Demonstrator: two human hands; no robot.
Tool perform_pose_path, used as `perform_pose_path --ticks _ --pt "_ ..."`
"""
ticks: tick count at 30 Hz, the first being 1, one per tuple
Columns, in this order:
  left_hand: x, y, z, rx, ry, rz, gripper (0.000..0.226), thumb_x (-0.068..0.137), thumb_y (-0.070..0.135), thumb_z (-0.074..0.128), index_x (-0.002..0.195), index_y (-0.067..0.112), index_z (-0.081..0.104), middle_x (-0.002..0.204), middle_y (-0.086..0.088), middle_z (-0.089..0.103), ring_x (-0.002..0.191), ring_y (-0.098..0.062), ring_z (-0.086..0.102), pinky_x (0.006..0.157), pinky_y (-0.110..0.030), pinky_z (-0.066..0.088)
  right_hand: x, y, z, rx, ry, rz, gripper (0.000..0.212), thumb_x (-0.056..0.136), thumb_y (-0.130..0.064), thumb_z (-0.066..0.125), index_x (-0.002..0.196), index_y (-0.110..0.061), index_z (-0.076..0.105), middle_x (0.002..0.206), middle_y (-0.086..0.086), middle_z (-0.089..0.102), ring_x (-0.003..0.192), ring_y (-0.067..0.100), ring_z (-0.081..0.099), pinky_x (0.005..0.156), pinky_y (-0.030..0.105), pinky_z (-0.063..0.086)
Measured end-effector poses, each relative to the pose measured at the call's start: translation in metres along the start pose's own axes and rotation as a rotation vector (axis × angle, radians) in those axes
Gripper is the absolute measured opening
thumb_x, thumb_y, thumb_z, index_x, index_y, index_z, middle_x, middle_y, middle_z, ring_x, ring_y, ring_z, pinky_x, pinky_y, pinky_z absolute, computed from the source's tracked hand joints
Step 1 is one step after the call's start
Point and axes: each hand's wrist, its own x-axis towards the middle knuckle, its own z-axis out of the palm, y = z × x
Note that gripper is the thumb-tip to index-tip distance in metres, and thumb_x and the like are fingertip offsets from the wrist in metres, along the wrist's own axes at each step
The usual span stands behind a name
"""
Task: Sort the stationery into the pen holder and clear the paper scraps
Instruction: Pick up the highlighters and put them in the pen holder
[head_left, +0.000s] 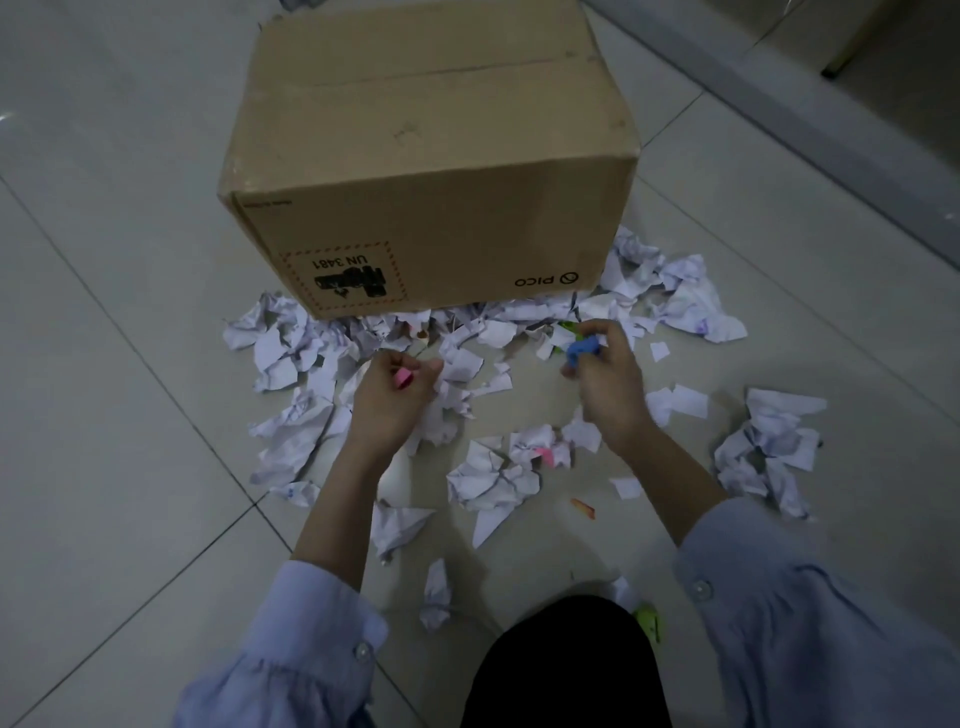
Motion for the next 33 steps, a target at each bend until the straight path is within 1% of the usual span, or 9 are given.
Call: perform_pose_path --ticks 4,8,11,15,19,22,28,30,33 --pt "0.011 0.002 0.005 0.044 0.159 0.018 0.025 0.096 0.03 0.048 0.103 0.015 0.066 0.084 -0.007 0.07 0.074 -0.015 0.068 0.068 -0.03 0.055 0.012 0.002 -0.015 0.061 0.045 0.169 0.017 0.083 -0.018 0.05 0.067 -0.017 0.053 0.067 0.007 0.045 0.047 0.017 0.03 0.047 0.024 0.025" --pt "0.026 0.003 0.015 0.246 0.337 0.091 0.035 0.098 0.017 0.039 0.124 0.012 0.061 0.099 -0.018 0.069 0.079 -0.03 0.062 0.061 -0.029 0.044 0.016 0.002 -0.013 -0.233 0.114 0.004 0.027 0.089 -0.026 0.058 0.072 -0.005 0.062 0.069 0.01 0.057 0.059 0.02 0.048 0.059 0.026 0.037" --pt "0.03 0.006 0.021 0.289 0.417 0.071 0.029 0.094 0.017 0.045 0.11 0.015 0.069 0.092 -0.015 0.071 0.081 -0.031 0.064 0.055 -0.023 0.033 0.021 0.0 -0.008 -0.407 0.125 -0.079 0.013 0.089 -0.027 0.06 0.093 -0.016 0.066 0.087 0.006 0.064 0.077 0.021 0.057 0.066 0.026 0.041" --pt "0.037 0.01 0.031 0.243 0.434 0.013 0.026 0.086 0.029 0.058 0.068 0.01 0.06 0.057 -0.006 0.054 0.063 -0.029 0.056 0.042 -0.018 0.023 0.024 -0.006 0.001 -0.506 0.164 -0.147 0.035 0.084 -0.028 0.067 0.118 -0.02 0.065 0.111 0.008 0.066 0.102 0.027 0.06 0.075 0.027 0.043" --pt "0.041 0.012 0.043 0.178 0.438 0.027 0.038 0.084 0.04 0.06 0.064 0.007 0.058 0.05 0.001 0.049 0.054 -0.02 0.05 0.043 -0.02 0.023 0.024 -0.008 0.008 -0.543 0.048 -0.13 0.056 0.074 -0.044 0.077 0.121 -0.017 0.064 0.116 0.008 0.065 0.105 0.027 0.061 0.082 0.033 0.052" --pt "0.042 0.011 0.05 0.114 0.445 0.054 0.039 0.087 0.037 0.059 0.062 0.006 0.056 0.053 -0.003 0.052 0.054 -0.021 0.049 0.044 -0.021 0.024 0.019 -0.004 0.009 -0.618 0.057 -0.19 0.036 0.08 -0.038 0.072 0.11 -0.02 0.068 0.108 0.009 0.066 0.099 0.027 0.062 0.078 0.034 0.053" --pt "0.04 0.009 0.053 0.15 0.405 0.045 0.034 0.088 0.032 0.059 0.062 0.012 0.053 0.049 0.007 0.045 0.047 -0.002 0.04 0.043 -0.019 0.022 0.009 0.004 0.01 -0.404 0.046 -0.178 0.008 0.079 -0.019 0.068 0.084 -0.014 0.064 0.087 0.001 0.064 0.08 0.017 0.058 0.07 0.028 0.05" --pt "0.035 0.006 0.053 0.115 0.337 0.037 0.027 0.083 0.029 0.062 0.063 0.012 0.056 0.053 0.005 0.052 0.049 -0.004 0.046 0.045 -0.015 0.026 0.005 0.005 0.008 -0.256 -0.01 -0.129 0.012 0.081 -0.015 0.064 0.075 -0.014 0.054 0.071 -0.003 0.053 0.063 0.011 0.048 0.056 0.016 0.04" --pt "0.025 -0.002 0.05 0.073 0.234 0.033 0.029 0.079 0.027 0.061 0.056 0.012 0.054 0.053 0.001 0.059 0.052 -0.012 0.055 0.05 -0.02 0.038 -0.001 0.007 -0.003 0.113 -0.162 0.038 0.033 0.089 -0.006 0.048 0.06 -0.021 0.04 0.062 0.007 0.04 0.046 0.016 0.037 0.04 0.022 0.028"
